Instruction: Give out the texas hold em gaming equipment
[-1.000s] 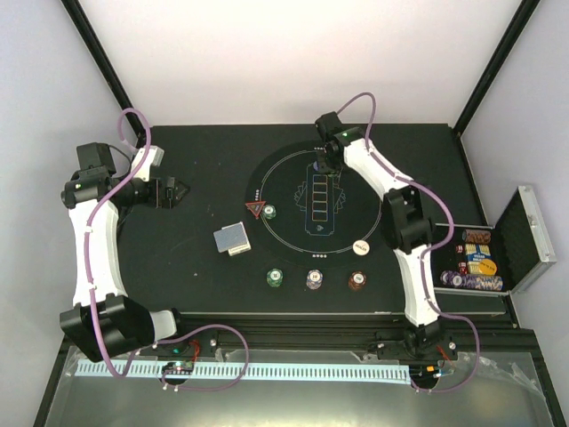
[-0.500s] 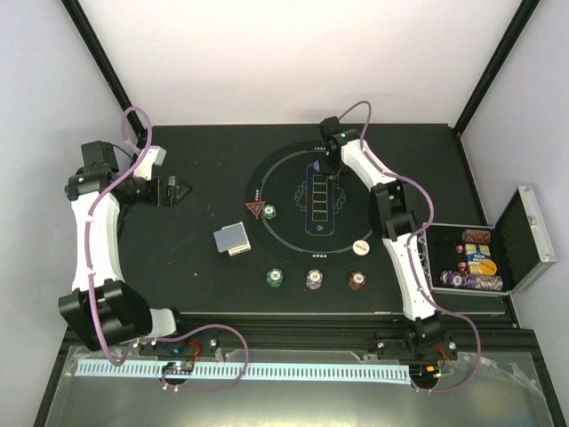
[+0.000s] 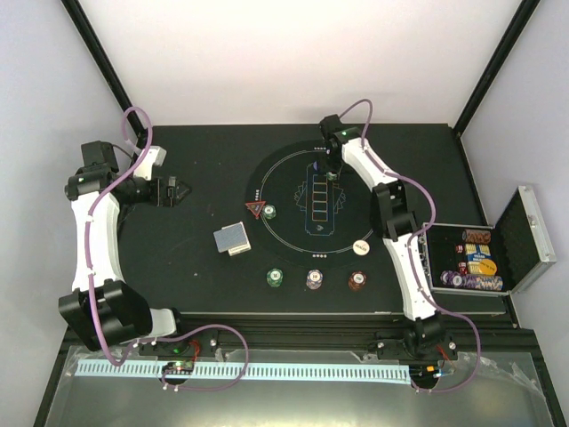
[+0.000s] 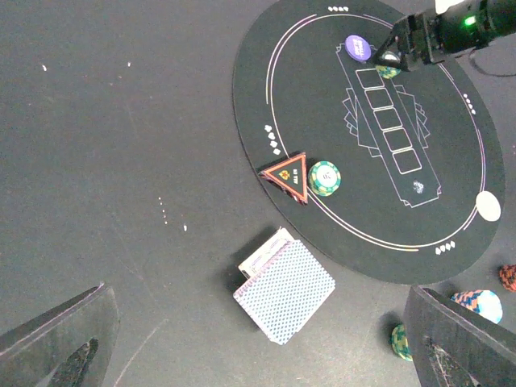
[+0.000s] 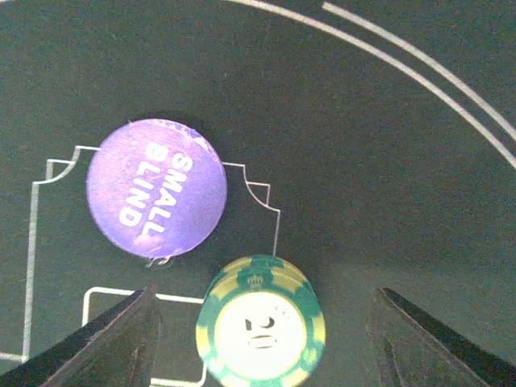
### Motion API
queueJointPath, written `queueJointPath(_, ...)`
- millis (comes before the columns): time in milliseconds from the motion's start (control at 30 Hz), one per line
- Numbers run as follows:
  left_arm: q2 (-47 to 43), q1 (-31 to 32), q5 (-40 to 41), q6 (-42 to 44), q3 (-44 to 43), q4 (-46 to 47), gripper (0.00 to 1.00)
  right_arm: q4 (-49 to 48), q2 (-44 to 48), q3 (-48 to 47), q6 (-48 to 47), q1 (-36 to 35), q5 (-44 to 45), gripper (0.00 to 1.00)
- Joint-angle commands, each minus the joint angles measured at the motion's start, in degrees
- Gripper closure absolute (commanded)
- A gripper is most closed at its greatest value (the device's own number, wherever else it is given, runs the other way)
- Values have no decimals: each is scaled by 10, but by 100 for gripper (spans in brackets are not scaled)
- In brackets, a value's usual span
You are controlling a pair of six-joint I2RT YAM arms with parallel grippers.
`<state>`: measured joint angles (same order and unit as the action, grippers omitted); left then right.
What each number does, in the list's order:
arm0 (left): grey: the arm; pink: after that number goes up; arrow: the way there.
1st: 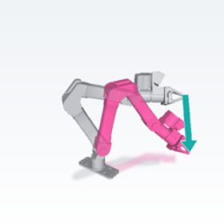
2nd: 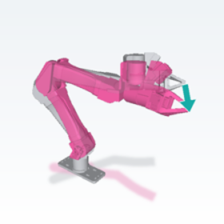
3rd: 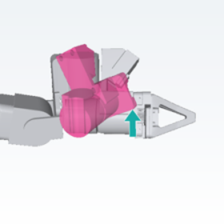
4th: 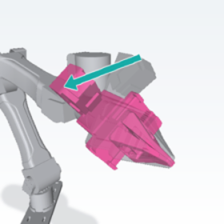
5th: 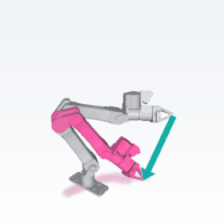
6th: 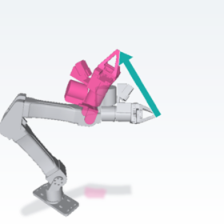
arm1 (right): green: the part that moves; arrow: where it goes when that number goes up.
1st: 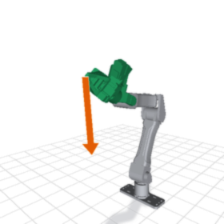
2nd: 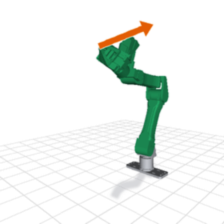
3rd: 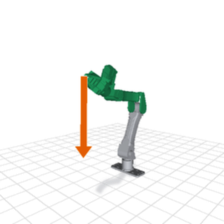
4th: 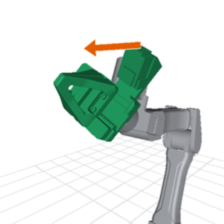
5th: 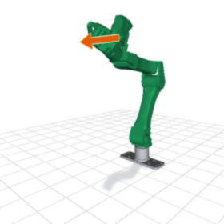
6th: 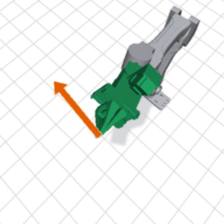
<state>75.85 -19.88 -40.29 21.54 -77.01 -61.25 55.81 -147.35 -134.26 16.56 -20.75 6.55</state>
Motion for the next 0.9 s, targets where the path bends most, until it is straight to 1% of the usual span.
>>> queueJointPath(0, -13, -4, -5, 12, -27, -18, 1, 21, 87, -17, -9, -5, 12, 27)
queueJointPath(100, -20, -4, 2, 11, -29, -18, 1, 27, 142, 27, -10, -23, 16, 24)
queueJointPath(200, -21, -5, 6, 8, -33, -21, 1, 0, 228, 136, -11, -64, 24, 22)
queueJointPath(233, -21, -5, 6, 8, -32, -21, 1, -19, 260, 185, -8, -84, 33, 20)
queueJointPath(367, -21, -9, 10, 7, -27, -23, 1, -82, 383, 369, 17, -178, 38, 17)
queueJointPath(467, -29, -12, 10, 9, -22, -26, 1, -103, 437, 448, 46, -260, 35, 15)
queueJointPath(500, -38, -13, 10, 9, -20, -27, 1, -107, 450, 465, 55, -296, 32, 14)
queueJointPath(633, -47, -14, 9, 10, -15, -27, 1, -112, 456, 501, 89, -384, 19, 9)
queueJointPath(733, -53, -14, 8, 10, -12, -28, 1, -110, 441, 507, 101, -425, 16, 7)
queueJointPath(867, -57, -14, 8, 14, -12, -30, 1, -108, 412, 511, 107, -448, 11, 7)
